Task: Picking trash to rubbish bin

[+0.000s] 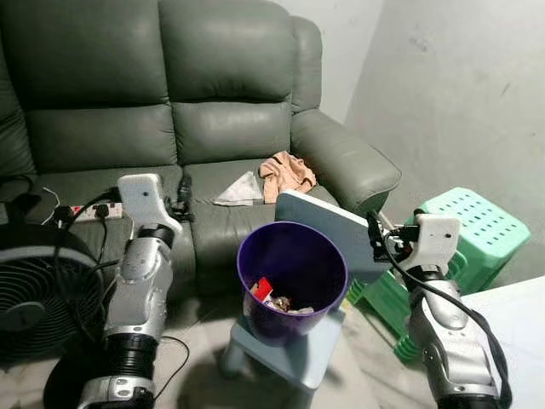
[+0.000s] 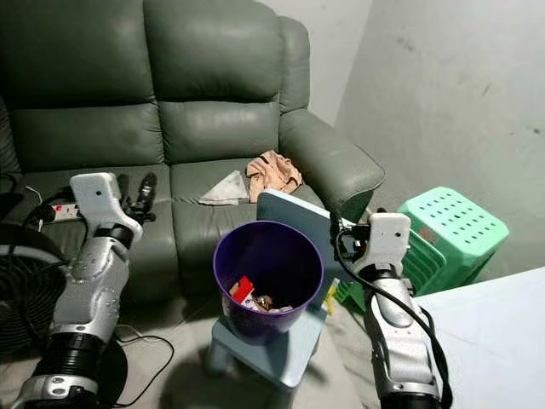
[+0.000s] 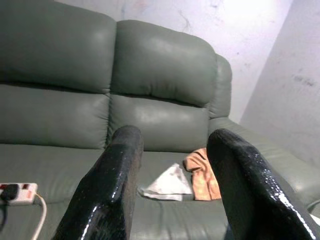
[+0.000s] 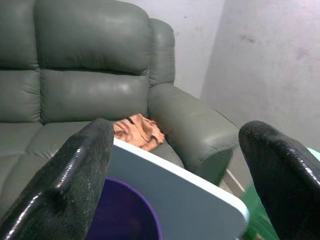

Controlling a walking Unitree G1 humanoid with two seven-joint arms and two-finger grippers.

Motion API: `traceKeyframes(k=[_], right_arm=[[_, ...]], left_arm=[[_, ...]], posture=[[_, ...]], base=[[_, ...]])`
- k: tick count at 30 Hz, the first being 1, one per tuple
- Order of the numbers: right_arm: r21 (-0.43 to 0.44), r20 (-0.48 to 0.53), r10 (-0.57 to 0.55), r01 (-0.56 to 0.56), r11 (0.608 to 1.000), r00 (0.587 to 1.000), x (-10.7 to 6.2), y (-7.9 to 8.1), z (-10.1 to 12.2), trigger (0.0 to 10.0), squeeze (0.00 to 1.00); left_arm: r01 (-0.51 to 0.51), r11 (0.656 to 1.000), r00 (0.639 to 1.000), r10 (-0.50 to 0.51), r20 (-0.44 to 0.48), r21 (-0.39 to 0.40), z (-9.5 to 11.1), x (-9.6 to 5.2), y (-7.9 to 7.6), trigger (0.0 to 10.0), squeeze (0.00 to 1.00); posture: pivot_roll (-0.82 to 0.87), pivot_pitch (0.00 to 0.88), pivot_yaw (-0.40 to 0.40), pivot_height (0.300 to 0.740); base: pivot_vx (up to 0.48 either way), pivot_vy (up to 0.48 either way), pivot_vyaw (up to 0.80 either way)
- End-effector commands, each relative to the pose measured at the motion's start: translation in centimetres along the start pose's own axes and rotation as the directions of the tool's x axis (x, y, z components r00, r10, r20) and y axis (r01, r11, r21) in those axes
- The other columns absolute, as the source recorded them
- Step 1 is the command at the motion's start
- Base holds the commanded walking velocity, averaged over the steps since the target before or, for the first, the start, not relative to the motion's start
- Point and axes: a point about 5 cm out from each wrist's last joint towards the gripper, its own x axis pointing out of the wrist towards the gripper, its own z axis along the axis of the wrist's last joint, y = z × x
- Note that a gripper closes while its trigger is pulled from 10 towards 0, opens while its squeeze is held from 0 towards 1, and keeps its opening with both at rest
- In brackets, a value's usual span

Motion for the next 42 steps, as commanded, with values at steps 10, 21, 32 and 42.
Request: traceKeyframes(k=[10, 21, 32, 42], right_arm=[[-0.016, -0.029, -0.026, 0.025, 1.000, 0.999, -0.02, -0.89, -0.19, 10.0, 0.00], [-0.026, -0.033, -0.031, 0.030, 0.999, 0.999, -0.02, -1.02, -0.16, 10.0, 0.00], [-0.027, -0.039, -0.037, 0.036, 0.999, 0.999, -0.01, -0.94, -0.31, 10.0, 0.00], [-0.031, -0.040, -0.038, 0.037, 0.999, 0.999, 0.17, -0.90, -0.27, 10.0, 0.00]], left_arm=[[0.029, 1.000, 0.999, -0.029, -0.012, -0.010, -0.16, 0.41, -1.58, 10.0, 0.00], [0.031, 0.999, 0.999, -0.031, -0.012, -0.010, -0.13, 0.56, -1.56, 10.0, 0.00], [0.050, 0.999, 0.999, -0.050, -0.015, 0.001, -0.16, 0.48, -1.58, 10.0, 0.00], [0.077, 0.997, 0.997, -0.077, -0.024, 0.003, -0.26, 0.38, -1.84, 10.0, 0.00]], posture=[[0.00, 0.000, -0.080, 0.740], [0.00, 0.000, -0.080, 0.740], [0.00, 0.000, -0.076, 0.740], [0.01, 0.000, -0.075, 0.740]], base=[[0.000, 0.000, -0.73], [0.000, 0.000, -0.73], [0.000, 0.000, -0.73], [0.000, 0.000, -0.72]])
